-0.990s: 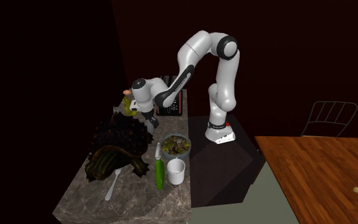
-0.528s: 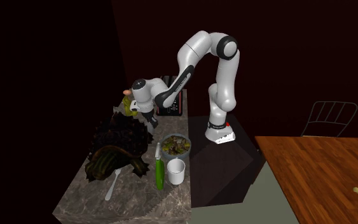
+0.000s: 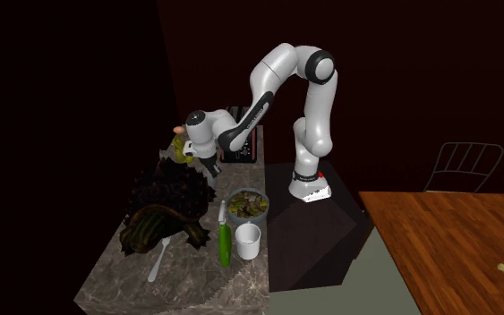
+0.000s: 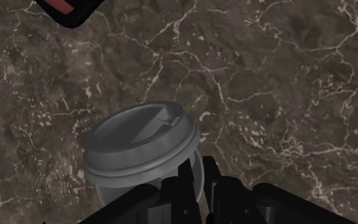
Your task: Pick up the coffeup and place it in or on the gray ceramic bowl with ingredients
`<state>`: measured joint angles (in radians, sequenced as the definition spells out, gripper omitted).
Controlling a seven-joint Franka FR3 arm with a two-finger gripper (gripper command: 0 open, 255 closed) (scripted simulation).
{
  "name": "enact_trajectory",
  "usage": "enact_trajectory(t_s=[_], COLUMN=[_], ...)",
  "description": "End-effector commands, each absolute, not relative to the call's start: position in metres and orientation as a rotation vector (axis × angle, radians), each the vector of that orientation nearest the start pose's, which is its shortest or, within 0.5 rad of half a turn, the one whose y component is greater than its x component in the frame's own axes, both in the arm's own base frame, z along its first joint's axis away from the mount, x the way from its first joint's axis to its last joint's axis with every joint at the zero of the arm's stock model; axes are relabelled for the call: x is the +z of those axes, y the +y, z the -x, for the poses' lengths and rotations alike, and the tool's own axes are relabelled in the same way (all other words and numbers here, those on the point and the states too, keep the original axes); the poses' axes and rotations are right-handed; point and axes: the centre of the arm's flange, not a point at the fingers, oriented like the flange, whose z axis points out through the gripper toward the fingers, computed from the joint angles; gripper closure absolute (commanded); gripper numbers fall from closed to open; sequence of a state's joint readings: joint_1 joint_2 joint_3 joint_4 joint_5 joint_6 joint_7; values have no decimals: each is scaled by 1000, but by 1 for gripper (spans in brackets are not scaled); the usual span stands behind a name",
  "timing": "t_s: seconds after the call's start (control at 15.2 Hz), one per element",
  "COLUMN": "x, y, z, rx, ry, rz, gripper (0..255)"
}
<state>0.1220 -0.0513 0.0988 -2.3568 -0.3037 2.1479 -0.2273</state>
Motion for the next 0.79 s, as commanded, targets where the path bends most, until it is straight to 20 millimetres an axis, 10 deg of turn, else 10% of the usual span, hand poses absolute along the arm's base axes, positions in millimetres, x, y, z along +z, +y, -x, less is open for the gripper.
enact_trajectory(t_s=[0.0, 0.73], x=[337, 395], y=[91, 91], z=[-469, -469], rx=[273, 273], ry=[-1050, -1050], rz=[3208, 3208], gripper=[255, 255])
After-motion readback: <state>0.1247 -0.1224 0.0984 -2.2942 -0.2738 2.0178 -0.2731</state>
